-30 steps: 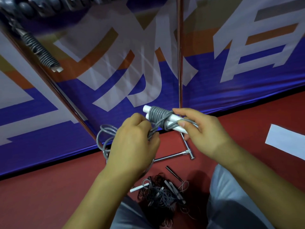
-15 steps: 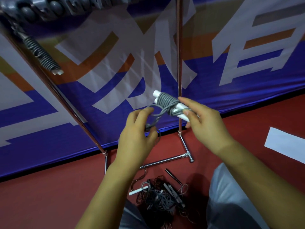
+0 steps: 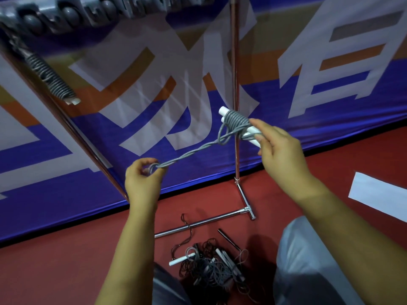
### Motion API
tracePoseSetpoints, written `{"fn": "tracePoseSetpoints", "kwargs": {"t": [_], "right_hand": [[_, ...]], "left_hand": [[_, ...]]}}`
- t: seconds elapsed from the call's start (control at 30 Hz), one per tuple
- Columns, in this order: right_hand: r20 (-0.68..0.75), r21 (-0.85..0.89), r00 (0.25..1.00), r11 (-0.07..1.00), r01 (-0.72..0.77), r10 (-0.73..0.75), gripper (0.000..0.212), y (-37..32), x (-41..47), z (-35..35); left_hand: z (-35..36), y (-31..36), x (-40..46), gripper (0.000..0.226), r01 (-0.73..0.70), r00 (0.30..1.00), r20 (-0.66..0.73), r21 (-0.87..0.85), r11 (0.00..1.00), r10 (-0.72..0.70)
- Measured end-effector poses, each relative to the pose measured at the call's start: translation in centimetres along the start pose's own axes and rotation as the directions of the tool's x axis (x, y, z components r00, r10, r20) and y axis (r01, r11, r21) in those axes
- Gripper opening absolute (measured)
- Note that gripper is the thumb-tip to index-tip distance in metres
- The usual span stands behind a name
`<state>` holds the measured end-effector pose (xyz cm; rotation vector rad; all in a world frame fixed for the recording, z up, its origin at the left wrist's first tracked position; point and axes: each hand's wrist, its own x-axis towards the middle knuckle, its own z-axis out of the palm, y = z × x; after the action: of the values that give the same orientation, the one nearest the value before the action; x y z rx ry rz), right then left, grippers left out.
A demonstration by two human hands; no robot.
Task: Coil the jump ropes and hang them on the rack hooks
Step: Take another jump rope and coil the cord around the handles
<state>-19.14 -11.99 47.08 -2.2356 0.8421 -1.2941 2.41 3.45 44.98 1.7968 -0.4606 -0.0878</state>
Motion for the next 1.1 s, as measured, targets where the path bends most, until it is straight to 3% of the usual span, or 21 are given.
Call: {"fn": "tracePoseSetpoints", "kwargs": {"t": [0.1, 0.2, 0.3, 0.33, 0.4, 0.47, 0.5, 0.53, 0.57, 0.67, 0.7, 0.8, 0.87, 0.93, 1.0, 1.03, 1.1], "right_hand": [[-0.017, -0.021, 1.0, 1.0, 0.002, -0.003, 0.038, 0.6, 0.1, -0.3], [-0.004, -0.039, 1.0, 0.999, 0.014, -0.014, 0.038, 0.9, 0.0, 0.0], [-0.071, -0.017, 0.993, 0.995, -0.096, 0.094, 0.038, 2.3, 0.7, -0.4], [-0.084, -0.013, 0.986, 0.989, -0.148, 0.147, 0.038, 3.1, 1.1, -0.9], [-0.083, -0.031, 0.974, 0.976, -0.215, 0.212, 0.037, 4.5, 1.5, -1.8], [-0.08, -0.036, 0.968, 0.97, -0.24, 0.237, 0.037, 5.2, 1.5, -2.1], [-0.082, -0.029, 0.966, 0.968, -0.248, 0.245, 0.037, 5.4, 1.5, -2.0], [-0.084, -0.021, 0.964, 0.967, -0.256, 0.253, 0.037, 5.5, 1.4, -1.8], [-0.085, -0.012, 0.962, 0.965, -0.263, 0.261, 0.037, 5.6, 1.5, -1.5], [-0.057, 0.012, 0.963, 0.965, -0.262, 0.262, 0.037, 5.2, 1.7, -0.7], [-0.047, 0.017, 0.969, 0.97, -0.243, 0.243, 0.038, 4.9, 1.7, -0.4], [-0.028, 0.032, 0.985, 0.985, -0.168, 0.169, 0.039, 3.7, 1.9, 0.0], [-0.015, 0.025, 0.996, 0.996, -0.09, 0.091, 0.039, 2.9, 1.9, 0.2], [0.006, 0.004, 1.0, 1.0, -0.012, 0.012, 0.039, 2.3, 1.8, 0.2], [0.018, -0.01, 0.999, 0.999, 0.038, -0.038, 0.039, 1.9, 1.8, 0.1], [0.017, -0.017, 0.999, 0.999, 0.048, -0.048, 0.039, 1.8, 1.9, 0.2], [0.01, -0.031, 0.999, 0.998, 0.048, -0.048, 0.038, 2.0, 2.0, 0.2]], "left_hand": [[-0.7, -1.5, 1.3, 0.022, 0.139, 0.99, -0.023, -0.101, 0.985, -0.142], [-1.0, -3.0, 2.3, 0.018, 0.195, 0.979, 0.078, -0.12, 0.973, -0.186], [-1.8, -4.9, 2.8, 0.013, 0.31, 0.949, 0.179, -0.392, 0.866, -0.259], [-2.5, -5.6, 2.8, 0.013, 0.368, 0.93, 0.212, -0.549, 0.751, -0.301], [-3.8, -7.4, 2.5, 0.024, 0.448, 0.878, 0.3, -0.792, 0.415, -0.374], [-4.5, -8.9, 2.2, 0.039, 0.453, 0.831, 0.369, -0.883, 0.122, -0.416], [-4.5, -9.1, 1.9, 0.03, 0.443, 0.819, 0.38, -0.895, 0.052, -0.43], [-4.4, -9.1, 1.7, 0.021, 0.448, 0.807, 0.395, -0.894, 0.02, -0.438], [-4.1, -9.2, 1.5, 0.027, 0.46, 0.8, 0.408, -0.888, 0.013, -0.439], [-2.1, -8.7, 1.0, 0.065, 0.566, 0.765, 0.516, -0.824, 0.019, -0.386], [-1.2, -8.5, 0.7, 0.071, 0.627, 0.734, 0.562, -0.776, 0.063, -0.383], [1.9, -8.9, -1.1, 0.086, 0.84, 0.529, 0.685, -0.509, 0.191, -0.501], [3.7, -9.8, -3.3, 0.102, 0.931, 0.362, 0.696, -0.304, 0.202, -0.62], [4.8, -10.4, -6.1, 0.108, 0.969, 0.245, 0.676, -0.141, 0.205, -0.695], [5.3, -10.7, -8.2, 0.1, 0.984, 0.177, 0.665, -0.125, 0.126, -0.726], [5.6, -10.5, -8.8, 0.092, 0.981, 0.158, 0.666, -0.189, 0.041, -0.729], [5.9, -9.6, -9.2, 0.079, 0.918, 0.186, 0.681, -0.377, -0.121, -0.708]]}}
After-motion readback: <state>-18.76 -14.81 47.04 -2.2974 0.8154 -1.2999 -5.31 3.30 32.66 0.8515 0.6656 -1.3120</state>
